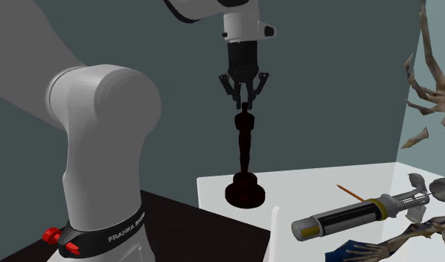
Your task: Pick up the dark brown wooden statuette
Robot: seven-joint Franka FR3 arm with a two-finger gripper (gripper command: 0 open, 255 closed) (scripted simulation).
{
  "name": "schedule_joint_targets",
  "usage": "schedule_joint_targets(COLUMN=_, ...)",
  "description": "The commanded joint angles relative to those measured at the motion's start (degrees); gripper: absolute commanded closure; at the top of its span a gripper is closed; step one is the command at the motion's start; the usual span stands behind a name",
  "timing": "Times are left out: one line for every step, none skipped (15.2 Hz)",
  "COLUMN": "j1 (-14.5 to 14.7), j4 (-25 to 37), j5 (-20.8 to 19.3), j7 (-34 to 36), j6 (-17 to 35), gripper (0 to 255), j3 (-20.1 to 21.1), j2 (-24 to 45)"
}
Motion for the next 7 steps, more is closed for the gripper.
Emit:
schedule_joint_targets(j1=0.15, j4=1.57, j5=0.29, j7=0.08, j6=-1.79, gripper=255, j3=0.36, j2=-0.27)
schedule_joint_targets(j1=0.22, j4=2.29, j5=0.42, j7=0.12, j6=-2.59, gripper=255, j3=0.52, j2=-0.35)
schedule_joint_targets(j1=0.29, j4=3.02, j5=0.55, j7=0.15, j6=-3.38, gripper=255, j3=0.67, j2=-0.42)
schedule_joint_targets(j1=0.36, j4=3.75, j5=0.67, j7=0.19, j6=-4.16, gripper=255, j3=0.82, j2=-0.47)
schedule_joint_targets(j1=0.44, j4=4.49, j5=0.79, j7=0.22, j6=-4.93, gripper=255, j3=0.97, j2=-0.51)
schedule_joint_targets(j1=0.44, j4=4.6, j5=0.81, j7=0.23, j6=-5.05, gripper=255, j3=0.99, j2=-0.52)
schedule_joint_targets(j1=0.44, j4=4.6, j5=0.81, j7=0.22, j6=-5.05, gripper=255, j3=0.99, j2=-0.51)
